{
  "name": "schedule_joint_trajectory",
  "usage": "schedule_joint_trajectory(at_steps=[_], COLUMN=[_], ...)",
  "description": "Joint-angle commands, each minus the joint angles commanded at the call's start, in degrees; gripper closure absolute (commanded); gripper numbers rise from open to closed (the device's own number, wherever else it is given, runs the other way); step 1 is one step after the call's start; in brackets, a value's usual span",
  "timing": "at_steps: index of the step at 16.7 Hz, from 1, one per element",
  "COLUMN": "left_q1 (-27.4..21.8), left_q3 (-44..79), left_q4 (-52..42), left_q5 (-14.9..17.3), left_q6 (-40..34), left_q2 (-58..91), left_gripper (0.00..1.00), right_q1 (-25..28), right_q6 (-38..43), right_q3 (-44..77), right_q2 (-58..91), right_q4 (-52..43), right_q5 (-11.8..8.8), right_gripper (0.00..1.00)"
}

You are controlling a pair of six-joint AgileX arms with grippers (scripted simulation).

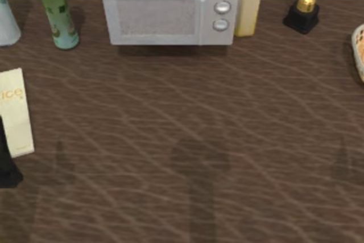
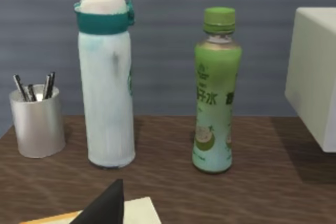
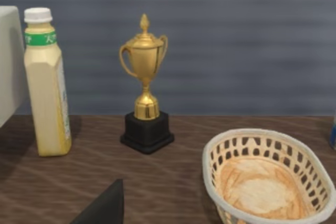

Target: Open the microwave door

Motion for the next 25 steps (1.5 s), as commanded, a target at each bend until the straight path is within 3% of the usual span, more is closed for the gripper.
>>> schedule_joint_trajectory(at_steps=[4, 8, 21, 25], left_q1=[-1.0, -6.0, -33.2, -40.1], left_q3=[1.7, 11.0, 62.3, 75.4], left_q4=[0.1, 0.3, -2.1, -2.2], left_q5=[-0.6, -4.7, -30.0, -36.0], left_q6=[-0.5, -3.0, -16.4, -20.0], left_q2=[1.8, 12.6, 86.0, 104.6], left_gripper=[0.0, 0.0, 0.0, 0.0], right_q1=[0.0, 0.0, 0.0, 0.0], right_q6=[0.0, 0.0, 0.0, 0.0], right_q3=[0.0, 0.0, 0.0, 0.0], right_q2=[0.0, 0.0, 0.0, 0.0], right_q4=[0.0, 0.0, 0.0, 0.0], right_q5=[0.0, 0.0, 0.0, 0.0], right_gripper=[0.0, 0.0, 0.0, 0.0])
